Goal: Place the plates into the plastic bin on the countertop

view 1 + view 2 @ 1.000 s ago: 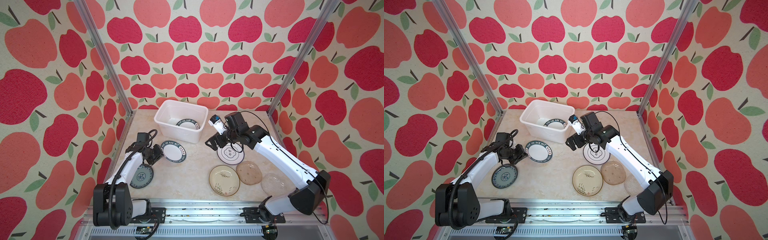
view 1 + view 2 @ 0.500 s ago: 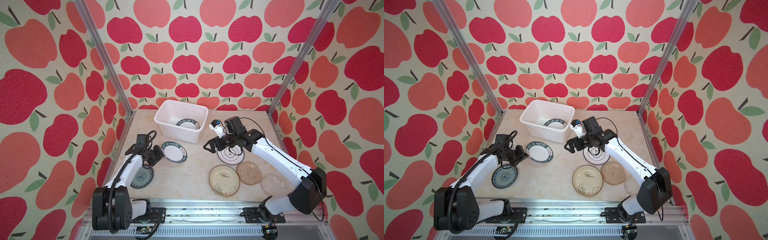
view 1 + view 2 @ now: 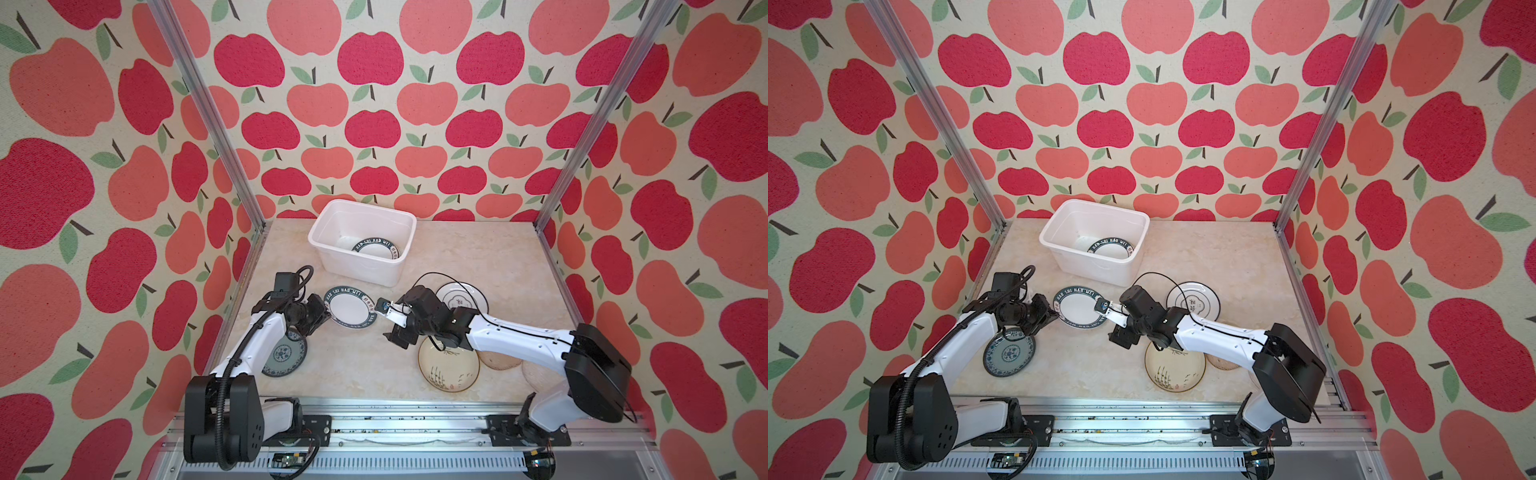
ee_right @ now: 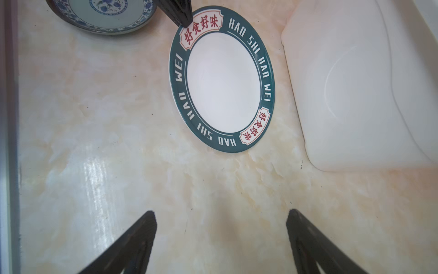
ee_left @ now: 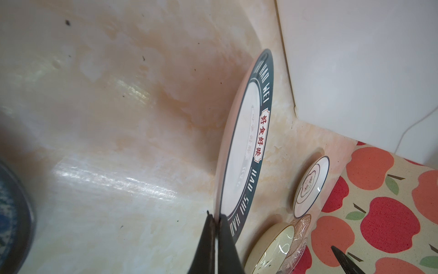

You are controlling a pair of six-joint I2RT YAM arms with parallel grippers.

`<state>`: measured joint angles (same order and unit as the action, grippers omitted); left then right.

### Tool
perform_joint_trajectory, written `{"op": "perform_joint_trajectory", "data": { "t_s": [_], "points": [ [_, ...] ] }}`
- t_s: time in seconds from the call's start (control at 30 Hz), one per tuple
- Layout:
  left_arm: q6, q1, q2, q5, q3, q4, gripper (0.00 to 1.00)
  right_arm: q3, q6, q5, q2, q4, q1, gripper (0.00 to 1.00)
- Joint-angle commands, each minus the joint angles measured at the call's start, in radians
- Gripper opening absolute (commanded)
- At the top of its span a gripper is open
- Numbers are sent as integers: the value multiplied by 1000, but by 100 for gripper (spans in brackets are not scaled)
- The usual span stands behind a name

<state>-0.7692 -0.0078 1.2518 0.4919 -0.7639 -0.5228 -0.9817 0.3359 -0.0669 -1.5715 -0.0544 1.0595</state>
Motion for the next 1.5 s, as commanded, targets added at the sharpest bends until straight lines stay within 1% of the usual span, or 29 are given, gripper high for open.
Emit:
{"op": "perform_joint_trajectory", "data": {
  "t_s": [0.0, 0.07, 0.17, 0.33, 0.47, 0.53, 0.67, 0.8, 0.87, 0.93, 1.0, 1.07, 1.2, 1.23, 1.33, 1.4, 1.47],
  "points": [
    [-15, -9, -10, 27, 4, 0, 0, -39, 113, -127, -80, 129, 48, 84],
    [-10, -12, 3, 24, -7, -8, 0, -68, 151, -111, -128, 129, 74, 83],
    [-4, -15, 22, 23, -22, -12, 0, -78, 190, -105, -179, 161, 102, 84],
    [7, -31, 35, 22, -40, -27, 0, -83, 226, -154, -249, 252, 124, 84],
    [11, -41, 19, 15, -43, -49, 0, -101, 238, -174, -298, 291, 126, 78],
    [10, -44, 6, 12, -44, -63, 0, -113, 253, -188, -325, 302, 130, 74],
    [15, -45, -20, 3, -46, -93, 0, -134, 274, -198, -362, 329, 131, 56],
    [16, -44, -34, -3, -45, -107, 0, -145, 285, -188, -375, 346, 130, 42],
    [16, -44, -33, -6, -46, -108, 0, -144, 286, -185, -378, 347, 131, 33],
    [15, -45, -29, -8, -49, -107, 0, -143, 287, -183, -378, 347, 131, 22],
    [13, -46, -24, -6, -52, -104, 0, -140, 281, -175, -378, 346, 130, 18],
    [13, -47, -16, -7, -55, -100, 0, -139, 274, -164, -378, 344, 131, 11],
    [15, -48, 0, -2, -62, -93, 0, -143, 264, -164, -381, 341, 130, 1],
    [15, -48, 4, -1, -63, -91, 0, -144, 264, -165, -381, 340, 130, 0],
    [16, -49, 9, -1, -66, -88, 0, -144, 265, -172, -381, 339, 128, 0],
    [16, -47, 11, -4, -66, -85, 18, -143, 267, -175, -377, 339, 126, 0],
    [16, -46, 16, -5, -63, -73, 31, -141, 268, -175, -372, 340, 125, 0]
  ]
}}
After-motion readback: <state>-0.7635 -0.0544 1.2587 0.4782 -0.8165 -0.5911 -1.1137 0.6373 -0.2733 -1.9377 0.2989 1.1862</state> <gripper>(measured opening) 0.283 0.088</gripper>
